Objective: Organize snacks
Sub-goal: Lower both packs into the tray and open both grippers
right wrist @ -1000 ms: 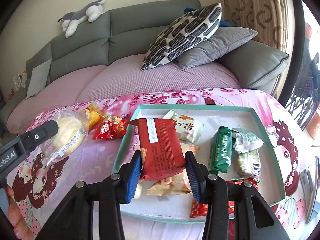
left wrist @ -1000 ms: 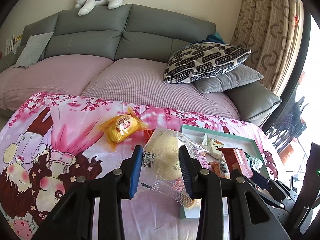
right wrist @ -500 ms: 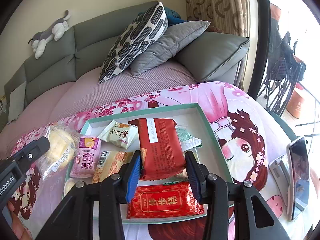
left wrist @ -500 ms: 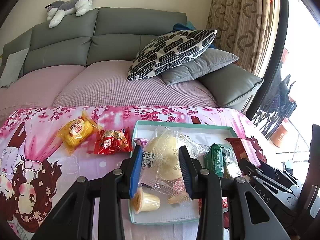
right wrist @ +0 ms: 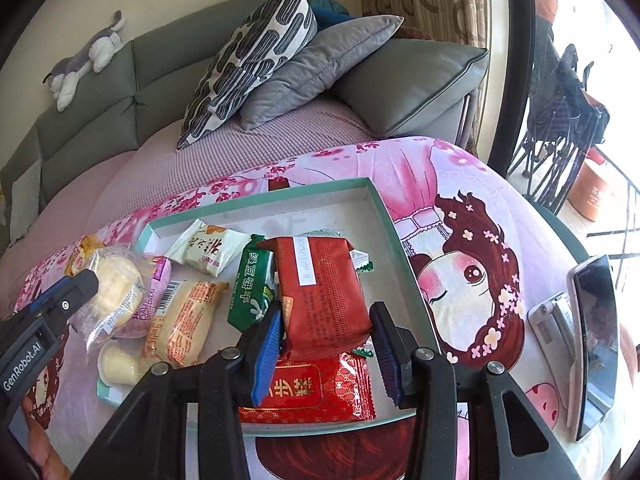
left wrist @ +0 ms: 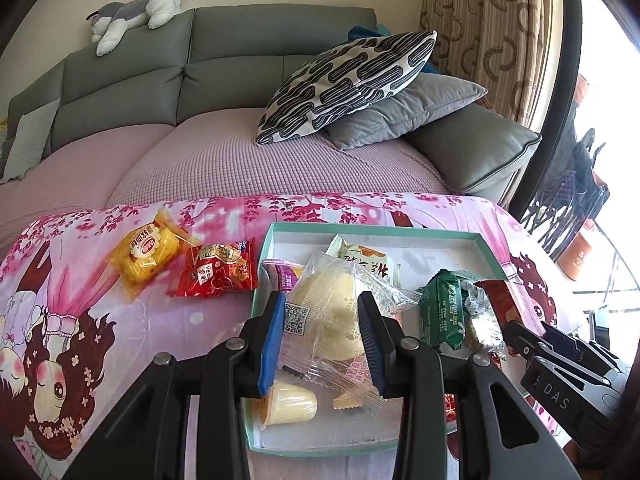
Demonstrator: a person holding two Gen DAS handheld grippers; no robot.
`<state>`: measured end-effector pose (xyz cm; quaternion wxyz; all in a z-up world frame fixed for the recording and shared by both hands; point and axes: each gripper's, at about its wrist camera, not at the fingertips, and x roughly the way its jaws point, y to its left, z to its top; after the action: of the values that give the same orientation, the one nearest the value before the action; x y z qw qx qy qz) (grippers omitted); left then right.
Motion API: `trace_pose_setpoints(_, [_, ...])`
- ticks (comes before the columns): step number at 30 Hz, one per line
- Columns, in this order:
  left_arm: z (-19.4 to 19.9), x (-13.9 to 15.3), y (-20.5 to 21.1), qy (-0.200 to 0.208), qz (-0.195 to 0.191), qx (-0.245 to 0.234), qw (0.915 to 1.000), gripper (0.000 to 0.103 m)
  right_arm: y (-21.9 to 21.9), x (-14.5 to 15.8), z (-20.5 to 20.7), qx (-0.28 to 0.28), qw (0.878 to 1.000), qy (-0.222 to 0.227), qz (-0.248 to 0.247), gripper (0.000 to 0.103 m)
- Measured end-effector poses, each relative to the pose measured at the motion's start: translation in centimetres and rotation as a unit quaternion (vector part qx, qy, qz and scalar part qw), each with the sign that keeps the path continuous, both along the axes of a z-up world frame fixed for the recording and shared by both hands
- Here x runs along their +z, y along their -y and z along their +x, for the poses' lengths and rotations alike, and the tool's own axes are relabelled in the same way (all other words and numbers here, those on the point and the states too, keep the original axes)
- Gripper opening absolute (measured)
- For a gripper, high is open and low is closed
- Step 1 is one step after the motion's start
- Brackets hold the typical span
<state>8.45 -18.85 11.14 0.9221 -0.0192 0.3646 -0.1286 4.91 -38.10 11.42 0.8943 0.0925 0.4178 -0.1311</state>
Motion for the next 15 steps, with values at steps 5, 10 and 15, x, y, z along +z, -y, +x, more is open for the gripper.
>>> trace_pose_setpoints(5, [0.6,-1.1,-0.4,-0.016,0.011,0.011,0.9998,0.038,-0.3,-0.5,0.1,0.006,1.0,-0.009,0.0,0.046])
trace_pose_setpoints(10, [0.7,-1.7,-0.3,-0.024,0.018,0.011,0.9995,0.038,-0.8,-0.9,0.3,0.015,1.0,-0.017,-0.001,0.046])
trace_pose_setpoints(15, [0.7,-2.0,0.3,-0.039,0.028,0.002,0.9988,0.038,-1.0,-1.2,0.4,0.018,0.999,-0.028,-0.001,0.046])
